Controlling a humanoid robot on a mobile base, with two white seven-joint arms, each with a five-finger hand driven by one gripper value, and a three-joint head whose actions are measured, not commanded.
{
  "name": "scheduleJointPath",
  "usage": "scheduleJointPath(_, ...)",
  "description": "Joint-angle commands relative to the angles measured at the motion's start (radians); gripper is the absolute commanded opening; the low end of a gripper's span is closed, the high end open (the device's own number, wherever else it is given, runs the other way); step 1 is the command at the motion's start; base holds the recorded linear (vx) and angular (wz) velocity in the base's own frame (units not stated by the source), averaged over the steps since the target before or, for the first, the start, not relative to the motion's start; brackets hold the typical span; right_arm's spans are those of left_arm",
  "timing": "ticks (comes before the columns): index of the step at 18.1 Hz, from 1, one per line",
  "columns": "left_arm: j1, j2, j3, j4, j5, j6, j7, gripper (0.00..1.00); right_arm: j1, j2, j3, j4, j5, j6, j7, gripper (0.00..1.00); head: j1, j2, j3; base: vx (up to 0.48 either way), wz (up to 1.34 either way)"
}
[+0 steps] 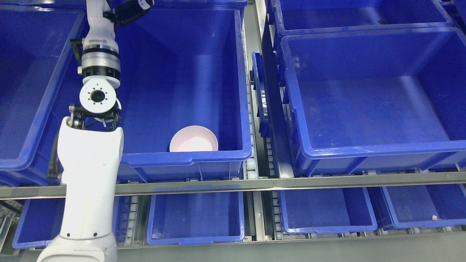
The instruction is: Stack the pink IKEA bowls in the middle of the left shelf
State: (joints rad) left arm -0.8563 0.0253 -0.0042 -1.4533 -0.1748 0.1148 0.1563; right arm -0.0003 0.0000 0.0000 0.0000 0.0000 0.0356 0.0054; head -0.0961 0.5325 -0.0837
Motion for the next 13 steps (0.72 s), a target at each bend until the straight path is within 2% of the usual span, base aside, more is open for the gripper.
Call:
scheduleJointPath(1,0.065,-0.008,0.013,-0.148,0.021,0.022,0.003,1.00,0.002,-0.017,-0.011,-0.034,0.000,0.000,0.001,1.00,0.0000,0.000,0.000,0.000,0.00)
scheduleJointPath(4,0.065,-0.008,0.013,-0.156,0.021,0.055,0.002,1.00,0.002,-0.017,-0.011,-0.034,0.000,0.000,0.001,1.00,0.0000,0.000,0.000,-0.024,-0.01)
scheduleJointPath(13,0.066,-0.008,0.009,-0.156,0.021,0.063,0.000,1.00,0.002,-0.017,-0.011,-0.034,0.000,0.000,0.001,1.00,0.0000,0.000,0.000,-0.095,0.02)
